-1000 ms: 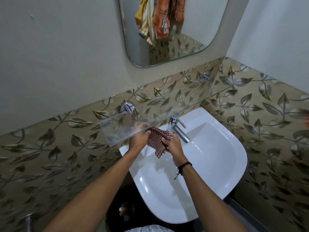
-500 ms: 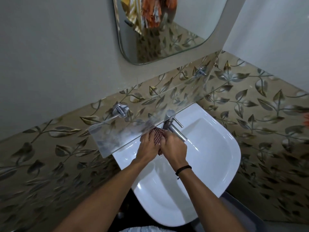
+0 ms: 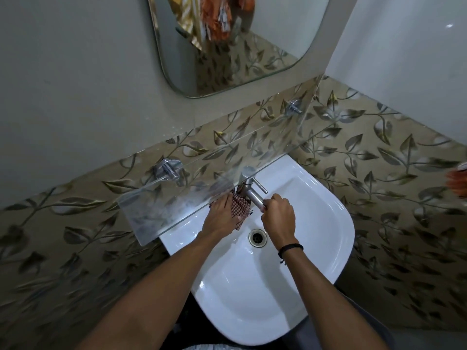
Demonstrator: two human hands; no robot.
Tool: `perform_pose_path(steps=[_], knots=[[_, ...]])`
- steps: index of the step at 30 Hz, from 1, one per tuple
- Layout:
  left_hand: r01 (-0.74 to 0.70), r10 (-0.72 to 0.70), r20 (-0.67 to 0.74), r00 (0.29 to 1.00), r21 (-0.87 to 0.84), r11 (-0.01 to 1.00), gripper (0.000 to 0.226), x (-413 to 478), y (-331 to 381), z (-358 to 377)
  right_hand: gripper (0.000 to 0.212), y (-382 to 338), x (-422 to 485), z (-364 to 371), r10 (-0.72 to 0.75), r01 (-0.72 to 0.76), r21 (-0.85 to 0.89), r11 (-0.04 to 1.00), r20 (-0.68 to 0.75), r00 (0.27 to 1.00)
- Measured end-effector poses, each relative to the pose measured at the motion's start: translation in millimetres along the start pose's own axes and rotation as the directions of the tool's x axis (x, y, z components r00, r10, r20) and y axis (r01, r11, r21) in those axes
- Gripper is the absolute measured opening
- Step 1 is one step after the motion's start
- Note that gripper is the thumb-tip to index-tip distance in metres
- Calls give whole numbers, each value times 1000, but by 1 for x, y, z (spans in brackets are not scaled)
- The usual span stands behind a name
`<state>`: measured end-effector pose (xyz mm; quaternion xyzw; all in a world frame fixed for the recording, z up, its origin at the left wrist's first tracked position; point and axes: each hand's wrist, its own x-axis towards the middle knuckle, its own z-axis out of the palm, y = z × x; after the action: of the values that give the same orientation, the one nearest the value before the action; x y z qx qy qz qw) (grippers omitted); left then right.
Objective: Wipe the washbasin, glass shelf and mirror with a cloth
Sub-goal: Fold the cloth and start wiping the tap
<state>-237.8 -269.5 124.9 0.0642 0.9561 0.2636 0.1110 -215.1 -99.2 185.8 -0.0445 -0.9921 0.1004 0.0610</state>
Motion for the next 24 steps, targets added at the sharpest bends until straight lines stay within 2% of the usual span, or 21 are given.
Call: perform_pose_path(steps=[5,10,17,24], knots=[[-69,67,33,997,82,994,87,-3,-8,-10,16,8,-1,4,51,-54,191,980,20,998],[-72,68,48,997,76,995,90,-2,-2,-14,17,13,6,-3,115,-136,373,918,77,990],[-81,75,98,992,60,995,91,2,2,-18,19,15,6,-2,133,-170,397,902,120,984],[-117,118,6,993,180,977,93,-8,-8,-17,22,17,6,2,172,-206,430,879,116,978]])
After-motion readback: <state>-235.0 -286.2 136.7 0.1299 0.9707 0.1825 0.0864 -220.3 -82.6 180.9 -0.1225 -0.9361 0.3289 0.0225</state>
